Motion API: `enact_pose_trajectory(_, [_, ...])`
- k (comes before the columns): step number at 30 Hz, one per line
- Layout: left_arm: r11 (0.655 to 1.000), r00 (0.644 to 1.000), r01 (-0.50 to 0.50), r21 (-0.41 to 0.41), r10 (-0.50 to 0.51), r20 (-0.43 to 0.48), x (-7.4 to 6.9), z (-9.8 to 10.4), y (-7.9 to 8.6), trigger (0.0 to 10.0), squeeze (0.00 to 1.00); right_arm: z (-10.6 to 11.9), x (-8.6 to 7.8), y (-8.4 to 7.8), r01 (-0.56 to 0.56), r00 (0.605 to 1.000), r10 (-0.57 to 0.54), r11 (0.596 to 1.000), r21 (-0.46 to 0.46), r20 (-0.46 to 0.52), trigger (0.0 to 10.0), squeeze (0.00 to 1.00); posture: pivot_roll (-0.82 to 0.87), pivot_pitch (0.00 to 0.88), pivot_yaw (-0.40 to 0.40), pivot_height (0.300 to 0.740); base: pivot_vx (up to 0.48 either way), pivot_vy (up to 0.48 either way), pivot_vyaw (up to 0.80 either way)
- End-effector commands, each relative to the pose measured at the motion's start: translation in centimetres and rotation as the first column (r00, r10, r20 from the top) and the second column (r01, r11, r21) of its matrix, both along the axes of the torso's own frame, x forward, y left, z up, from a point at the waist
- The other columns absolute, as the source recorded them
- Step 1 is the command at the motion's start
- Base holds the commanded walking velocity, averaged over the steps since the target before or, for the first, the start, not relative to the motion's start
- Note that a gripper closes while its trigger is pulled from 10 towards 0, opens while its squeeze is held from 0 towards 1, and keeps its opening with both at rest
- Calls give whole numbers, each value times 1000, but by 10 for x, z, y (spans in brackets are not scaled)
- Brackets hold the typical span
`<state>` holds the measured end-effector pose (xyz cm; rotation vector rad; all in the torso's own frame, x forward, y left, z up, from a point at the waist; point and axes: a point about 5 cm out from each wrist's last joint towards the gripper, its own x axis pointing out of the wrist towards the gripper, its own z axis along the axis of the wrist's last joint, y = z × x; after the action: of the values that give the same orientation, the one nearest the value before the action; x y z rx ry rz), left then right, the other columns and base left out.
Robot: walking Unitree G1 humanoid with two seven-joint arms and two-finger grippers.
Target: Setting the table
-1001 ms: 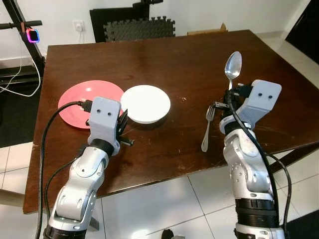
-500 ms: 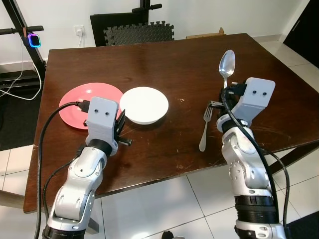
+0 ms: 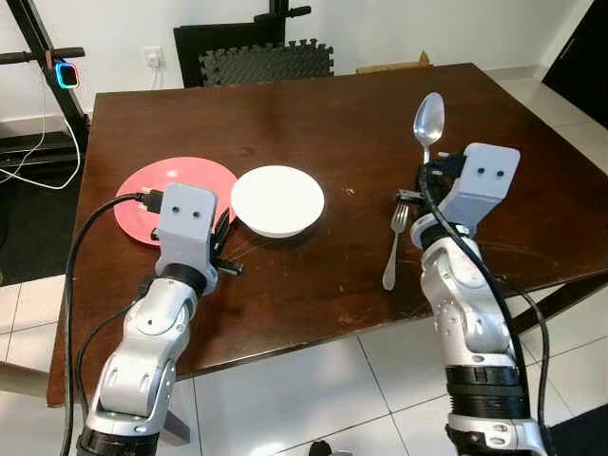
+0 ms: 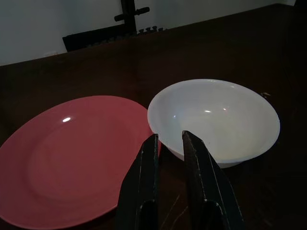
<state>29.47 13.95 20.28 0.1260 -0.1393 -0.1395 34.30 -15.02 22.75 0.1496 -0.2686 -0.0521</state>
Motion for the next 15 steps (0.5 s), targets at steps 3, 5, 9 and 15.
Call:
enact_pose_trajectory(3, [1000, 999, -15, 8, 15, -41, 1, -8, 0, 10000, 0, -4, -2, -1, -2, 1000, 2, 1000, 0, -11, 10000, 0, 85, 121, 19, 740, 0, 0, 0])
enact_pose_trajectory(5, [1000, 999, -15, 8, 16, -42, 1, -8, 0, 10000, 0, -4, -2, 0, -3, 1000, 3, 1000, 3, -6, 10000, 0, 85, 121, 19, 740, 0, 0, 0])
enact_pose_trajectory(9, [1000, 999, -23, 4, 23, -48, 1, -9, 1, 10000, 0, -3, -4, 1, -12, 1000, 12, 1000, 8, 8, 10000, 0, 85, 124, 18, 740, 0, 0, 0])
enact_pose_trajectory(15, [999, 998, -33, -3, 33, -50, 2, -9, 2, 10000, 0, -4, -4, 3, -19, 1000, 19, 1000, 3, 2, 10000, 0, 85, 126, 17, 740, 0, -80, 0])
